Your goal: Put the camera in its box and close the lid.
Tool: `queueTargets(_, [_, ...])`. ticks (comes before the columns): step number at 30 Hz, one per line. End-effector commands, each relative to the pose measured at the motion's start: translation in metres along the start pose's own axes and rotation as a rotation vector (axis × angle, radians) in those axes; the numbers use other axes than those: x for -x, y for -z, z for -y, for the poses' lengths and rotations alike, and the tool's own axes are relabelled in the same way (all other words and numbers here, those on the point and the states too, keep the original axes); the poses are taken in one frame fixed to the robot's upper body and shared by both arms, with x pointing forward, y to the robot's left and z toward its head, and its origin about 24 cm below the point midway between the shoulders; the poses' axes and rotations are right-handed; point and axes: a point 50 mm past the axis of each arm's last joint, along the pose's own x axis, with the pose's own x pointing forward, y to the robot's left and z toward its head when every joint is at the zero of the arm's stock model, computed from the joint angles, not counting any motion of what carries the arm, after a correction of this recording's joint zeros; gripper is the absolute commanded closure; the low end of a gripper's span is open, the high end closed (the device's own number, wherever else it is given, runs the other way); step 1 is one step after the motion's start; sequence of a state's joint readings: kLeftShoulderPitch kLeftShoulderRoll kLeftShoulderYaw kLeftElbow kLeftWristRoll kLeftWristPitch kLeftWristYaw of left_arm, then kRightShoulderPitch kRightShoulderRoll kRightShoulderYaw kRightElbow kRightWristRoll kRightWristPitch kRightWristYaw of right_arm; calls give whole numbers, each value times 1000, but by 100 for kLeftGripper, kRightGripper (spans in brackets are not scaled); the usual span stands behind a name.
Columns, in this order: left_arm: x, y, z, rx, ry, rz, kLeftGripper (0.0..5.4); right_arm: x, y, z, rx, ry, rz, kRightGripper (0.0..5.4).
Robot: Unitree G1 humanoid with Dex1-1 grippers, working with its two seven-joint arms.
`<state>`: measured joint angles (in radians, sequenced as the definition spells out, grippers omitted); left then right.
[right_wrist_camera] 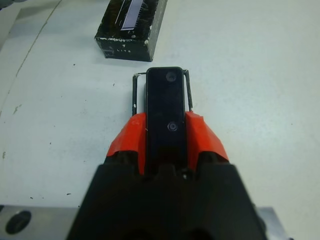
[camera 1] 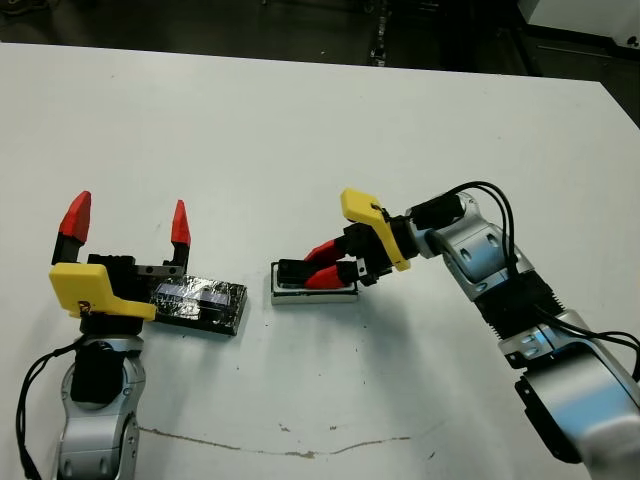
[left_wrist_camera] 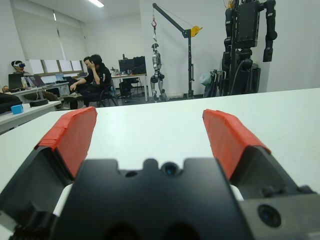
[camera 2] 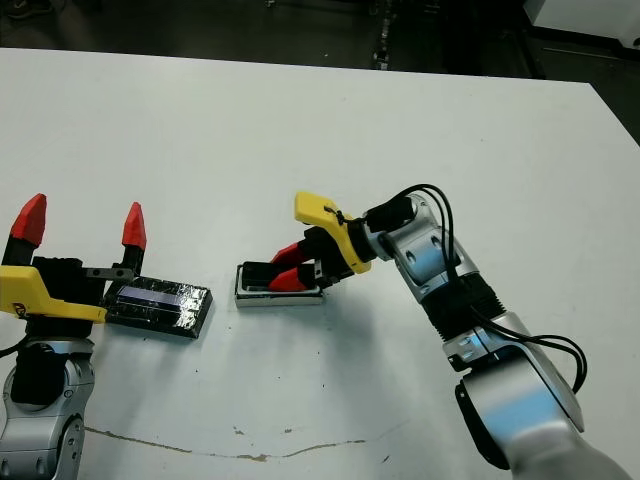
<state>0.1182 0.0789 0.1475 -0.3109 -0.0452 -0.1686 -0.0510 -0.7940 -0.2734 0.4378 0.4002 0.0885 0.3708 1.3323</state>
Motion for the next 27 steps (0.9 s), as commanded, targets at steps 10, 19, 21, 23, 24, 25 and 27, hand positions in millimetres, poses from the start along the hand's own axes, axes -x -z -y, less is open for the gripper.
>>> queueTargets(10, [3, 2, -1, -12, -3, -12, 0, 18, 25, -2, -70, 38, -95, 374])
queueTargets(19, [3, 3, -1, -13, -4, -12, 0, 14, 27, -4, -123, 16, -94, 360])
queueTargets(21, [3, 3, -2, -13, -4, -12, 0, 13, 26, -4, -110, -3, -113, 334])
queueTargets(23, [3, 3, -2, -15, -3, -12, 0, 12, 24, -4, -71, -15, -121, 309])
queueTargets(24, [3, 3, -2, -16, -2, -11, 0, 12, 23, -4, -53, -17, -121, 294])
queueTargets(25, [3, 3, -2, -17, -2, -12, 0, 12, 23, -4, -45, -15, -119, 279])
queueTargets(27, [3, 3, -2, -17, -3, -13, 0, 13, 23, -4, -35, -11, -115, 247])
